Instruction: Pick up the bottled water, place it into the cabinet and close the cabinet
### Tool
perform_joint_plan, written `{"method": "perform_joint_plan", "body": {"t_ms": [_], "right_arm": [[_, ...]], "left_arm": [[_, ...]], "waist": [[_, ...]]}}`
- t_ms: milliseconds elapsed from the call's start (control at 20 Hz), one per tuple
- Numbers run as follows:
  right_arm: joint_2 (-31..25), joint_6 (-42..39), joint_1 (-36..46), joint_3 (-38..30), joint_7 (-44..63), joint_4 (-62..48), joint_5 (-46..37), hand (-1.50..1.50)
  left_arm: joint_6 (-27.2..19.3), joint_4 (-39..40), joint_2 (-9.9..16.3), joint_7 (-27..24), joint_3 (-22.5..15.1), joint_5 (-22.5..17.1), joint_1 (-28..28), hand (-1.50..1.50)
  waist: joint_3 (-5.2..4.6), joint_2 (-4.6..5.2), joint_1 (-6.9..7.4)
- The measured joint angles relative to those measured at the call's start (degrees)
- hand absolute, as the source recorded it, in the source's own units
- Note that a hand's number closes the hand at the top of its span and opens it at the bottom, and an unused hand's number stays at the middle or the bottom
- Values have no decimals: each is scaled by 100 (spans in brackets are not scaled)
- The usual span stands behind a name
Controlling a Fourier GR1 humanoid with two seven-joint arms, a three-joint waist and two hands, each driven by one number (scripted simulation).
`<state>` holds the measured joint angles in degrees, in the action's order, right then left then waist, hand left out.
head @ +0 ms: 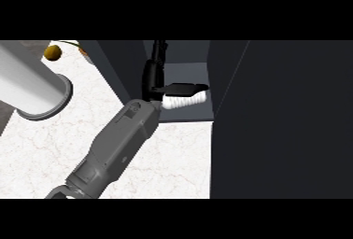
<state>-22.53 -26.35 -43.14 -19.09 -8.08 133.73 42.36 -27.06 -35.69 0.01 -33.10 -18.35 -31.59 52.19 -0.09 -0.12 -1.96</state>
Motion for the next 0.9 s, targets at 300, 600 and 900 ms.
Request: {"method": "perform_joint_plan", "body": {"t_ms": [300, 600, 900], "right_arm": [[73, -46, -126, -86, 35, 22, 34, -150], [184, 8, -126, -55, 94, 39, 61, -150], [192, -141, -135, -144, 93, 31, 72, 150]], "left_arm": [[-324, -1307, -1, 108, -841, -257, -1017, -150], [-509, -2695, 16, 228, -1389, -145, -2173, -150], [-515, -3962, 252, 244, -2026, 33, -3401, 150]], "waist": [[1, -36, 99], [2, -41, 198], [3, -33, 208]]}}
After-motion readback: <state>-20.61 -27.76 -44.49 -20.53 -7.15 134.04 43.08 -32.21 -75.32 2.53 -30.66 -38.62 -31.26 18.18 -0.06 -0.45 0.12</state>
